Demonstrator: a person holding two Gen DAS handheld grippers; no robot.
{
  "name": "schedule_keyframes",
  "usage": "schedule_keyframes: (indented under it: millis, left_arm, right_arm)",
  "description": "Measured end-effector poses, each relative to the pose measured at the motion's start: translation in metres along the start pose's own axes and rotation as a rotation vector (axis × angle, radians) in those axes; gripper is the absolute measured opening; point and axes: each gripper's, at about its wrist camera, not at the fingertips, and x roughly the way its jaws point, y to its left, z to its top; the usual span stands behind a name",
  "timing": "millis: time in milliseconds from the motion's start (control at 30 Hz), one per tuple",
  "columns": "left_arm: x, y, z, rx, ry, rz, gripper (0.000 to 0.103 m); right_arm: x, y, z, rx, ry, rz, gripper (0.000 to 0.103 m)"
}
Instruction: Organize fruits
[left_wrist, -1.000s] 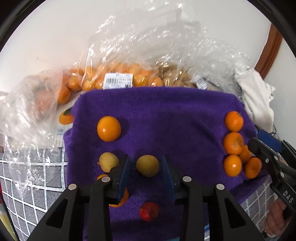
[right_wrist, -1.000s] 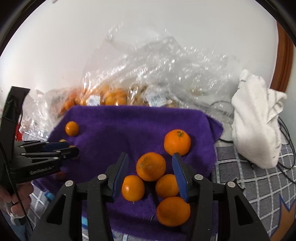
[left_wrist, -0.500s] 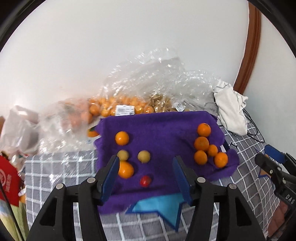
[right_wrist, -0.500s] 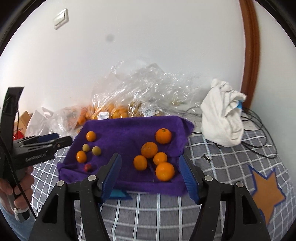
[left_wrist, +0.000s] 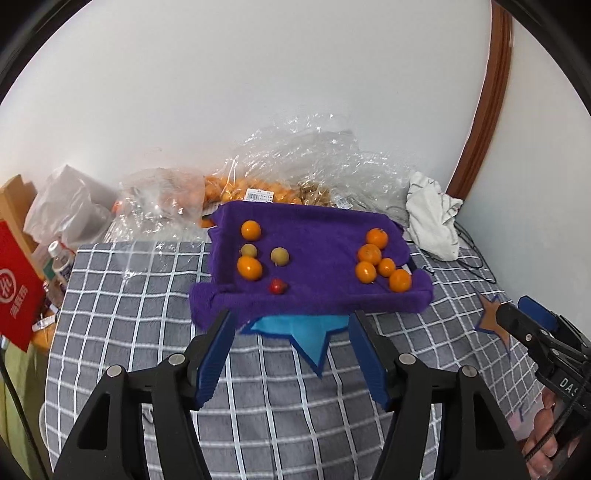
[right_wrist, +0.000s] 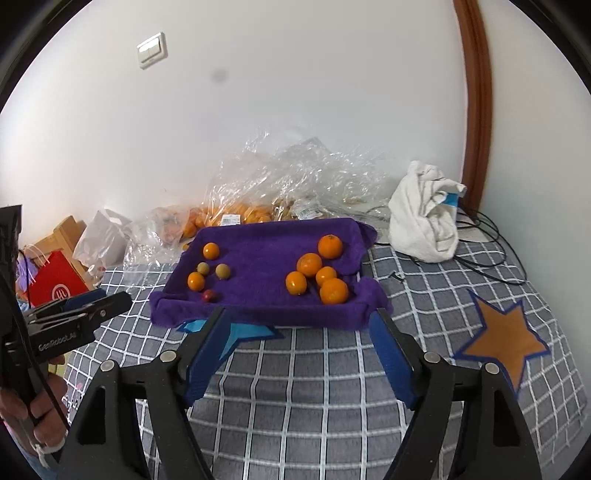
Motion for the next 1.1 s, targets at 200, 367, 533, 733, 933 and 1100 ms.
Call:
schedule_keyframes:
  millis: [200,367,533,733,933,1100]
  left_arm:
    - [-0.038,-0.006,-0.016,0.011,-0.054,0.001,0.065]
    - [-0.065,-0.007,-0.021,-0.009,-0.098,-0.025,0.068]
    - [-0.082,-0.015,-0.025,0.008,-0.13,-0.028,0.069]
    - [-0.088,-0.024,-0.029,0.027,-0.141,-0.019,0.069]
    - [-0.09,-0.029,-0.032,0.03,-0.15,-0.013,0.075]
    - [-0.087,-0.033,-0.034,0.036,-0.139,-0.008,0.075]
  right_arm:
    - [-0.033,-0.004,-0.017,0.032,-0.041,-0.044,0.098]
    - [-0.051,-0.007,-0.022,0.055,-0.049,-0.047,0.098]
    - [-0.059,-0.001,-0.027,0.03,-0.048,-0.057,0.098]
    - [-0.065,0.005,-0.032,0.0,-0.057,-0.079,0.099]
    - [-0.072,0.004,-0.035,-0.005,-0.063,-0.098,0.099]
    - [-0.075,0.002,-0.036,-0.001,-0.066,-0.102,0.099]
